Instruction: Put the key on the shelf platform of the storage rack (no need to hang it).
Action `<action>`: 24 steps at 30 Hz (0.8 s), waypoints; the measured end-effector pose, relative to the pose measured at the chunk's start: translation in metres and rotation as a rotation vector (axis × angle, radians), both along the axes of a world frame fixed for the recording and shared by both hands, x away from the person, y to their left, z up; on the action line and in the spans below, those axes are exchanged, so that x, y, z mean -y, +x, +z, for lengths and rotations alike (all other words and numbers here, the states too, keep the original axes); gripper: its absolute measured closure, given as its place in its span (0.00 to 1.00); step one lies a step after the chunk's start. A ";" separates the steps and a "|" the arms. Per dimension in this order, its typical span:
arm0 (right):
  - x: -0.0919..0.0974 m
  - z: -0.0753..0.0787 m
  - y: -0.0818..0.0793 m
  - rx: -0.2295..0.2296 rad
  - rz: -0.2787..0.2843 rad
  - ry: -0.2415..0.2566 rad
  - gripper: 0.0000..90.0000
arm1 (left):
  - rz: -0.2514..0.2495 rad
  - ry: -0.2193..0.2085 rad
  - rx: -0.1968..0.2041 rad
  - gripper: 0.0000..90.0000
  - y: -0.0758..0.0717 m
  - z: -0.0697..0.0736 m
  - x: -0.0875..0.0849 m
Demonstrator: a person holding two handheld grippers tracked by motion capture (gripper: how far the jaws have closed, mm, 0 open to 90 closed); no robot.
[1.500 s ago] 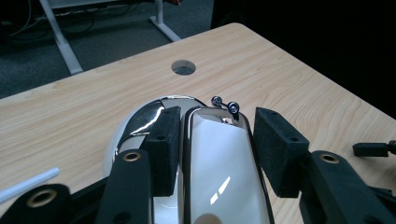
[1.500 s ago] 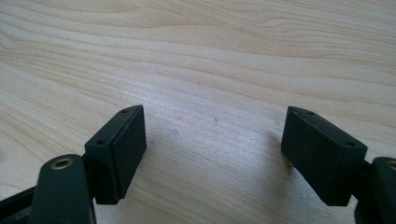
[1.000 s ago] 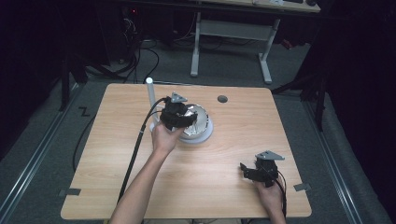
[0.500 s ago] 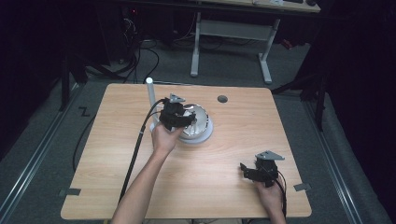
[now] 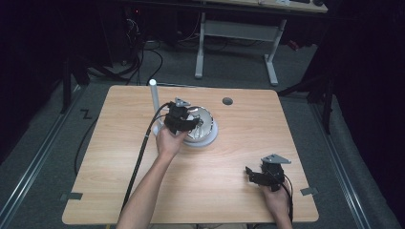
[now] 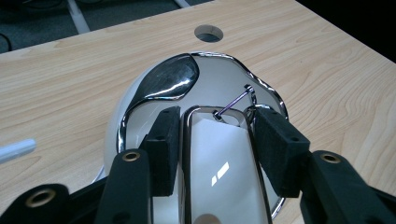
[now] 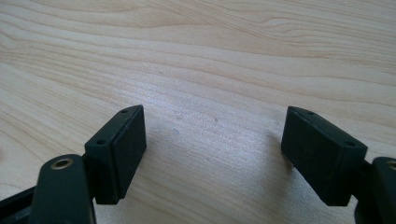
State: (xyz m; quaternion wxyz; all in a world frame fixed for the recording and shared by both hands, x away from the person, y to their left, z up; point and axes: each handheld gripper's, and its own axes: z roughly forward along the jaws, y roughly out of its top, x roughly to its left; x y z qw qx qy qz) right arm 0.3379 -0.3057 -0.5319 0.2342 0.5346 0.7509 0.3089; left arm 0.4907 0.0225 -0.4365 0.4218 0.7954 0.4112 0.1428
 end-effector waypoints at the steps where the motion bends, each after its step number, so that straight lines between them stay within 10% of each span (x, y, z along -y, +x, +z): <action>1: 0.000 0.000 0.000 -0.001 -0.001 0.000 0.25 | 0.003 -0.002 -0.001 0.58 0.001 -0.001 0.001; 24: 0.000 0.000 0.000 0.000 0.000 0.000 0.25 | 0.040 0.035 -0.046 0.58 0.014 -0.021 0.006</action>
